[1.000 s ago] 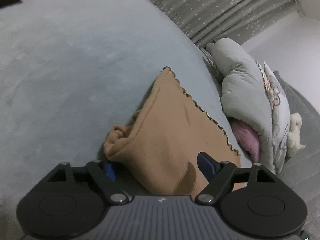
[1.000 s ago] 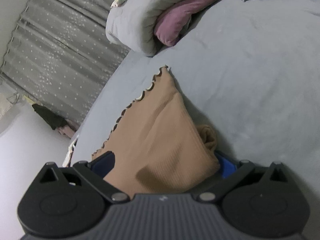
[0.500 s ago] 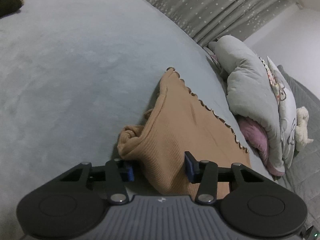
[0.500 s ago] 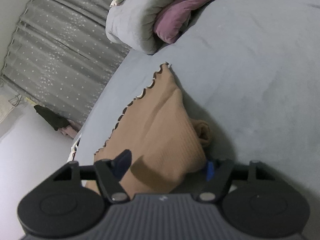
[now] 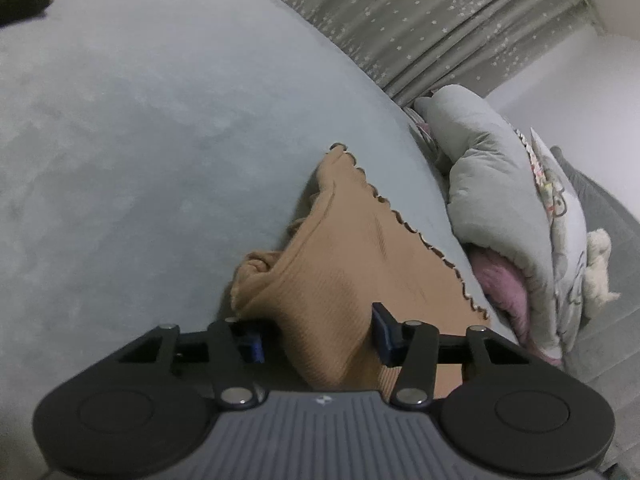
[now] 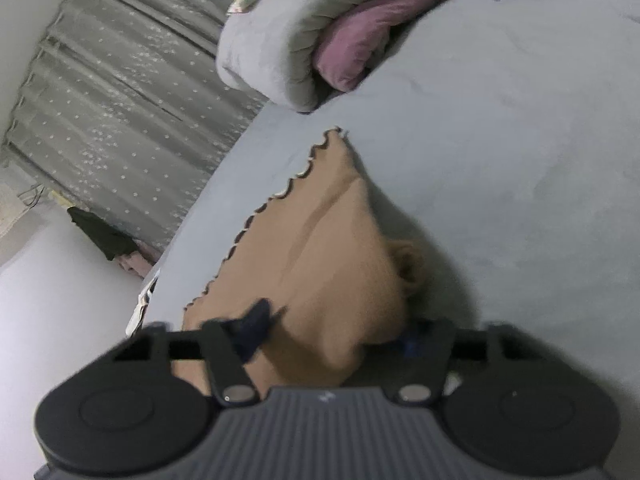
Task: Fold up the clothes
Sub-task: 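Close both grippers on the tan sweater edge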
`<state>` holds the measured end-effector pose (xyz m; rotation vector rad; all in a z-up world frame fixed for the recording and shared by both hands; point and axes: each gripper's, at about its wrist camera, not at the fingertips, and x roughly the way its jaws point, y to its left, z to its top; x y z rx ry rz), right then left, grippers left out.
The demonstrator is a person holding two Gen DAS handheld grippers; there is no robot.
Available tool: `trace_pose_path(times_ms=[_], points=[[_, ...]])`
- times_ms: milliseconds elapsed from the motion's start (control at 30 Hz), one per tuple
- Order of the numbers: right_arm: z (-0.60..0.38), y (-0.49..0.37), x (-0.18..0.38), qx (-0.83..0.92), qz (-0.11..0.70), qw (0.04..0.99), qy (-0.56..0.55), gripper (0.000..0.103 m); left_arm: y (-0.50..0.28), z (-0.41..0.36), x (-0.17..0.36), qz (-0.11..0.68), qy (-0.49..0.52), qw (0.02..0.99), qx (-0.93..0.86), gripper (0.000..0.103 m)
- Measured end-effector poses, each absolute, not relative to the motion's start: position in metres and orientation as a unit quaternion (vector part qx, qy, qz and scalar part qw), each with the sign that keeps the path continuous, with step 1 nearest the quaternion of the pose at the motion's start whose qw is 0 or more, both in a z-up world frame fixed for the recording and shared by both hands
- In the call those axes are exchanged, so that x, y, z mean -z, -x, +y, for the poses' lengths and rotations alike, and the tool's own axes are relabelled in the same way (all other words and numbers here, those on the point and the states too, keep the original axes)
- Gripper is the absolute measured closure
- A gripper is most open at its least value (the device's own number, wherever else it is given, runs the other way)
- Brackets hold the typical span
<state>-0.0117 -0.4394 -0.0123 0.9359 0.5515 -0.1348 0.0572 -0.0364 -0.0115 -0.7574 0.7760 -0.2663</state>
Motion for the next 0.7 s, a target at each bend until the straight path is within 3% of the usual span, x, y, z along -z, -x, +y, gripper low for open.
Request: trace_pose_path(times_ms=[267, 700], points=[[-0.434, 0.013, 0.004, 0.066, 0.266, 0.865, -0.421, 0.069, -0.051, -0.047, 0.000, 0.360, 0.311, 0.872, 0.119, 0.071], [-0.419, 0.030, -0.032, 0.048, 0.226, 0.904, -0.359, 0.081, -0.050, -0.034, -0.022, 0.358, 0.341, 0.860, 0.124, 0.081]])
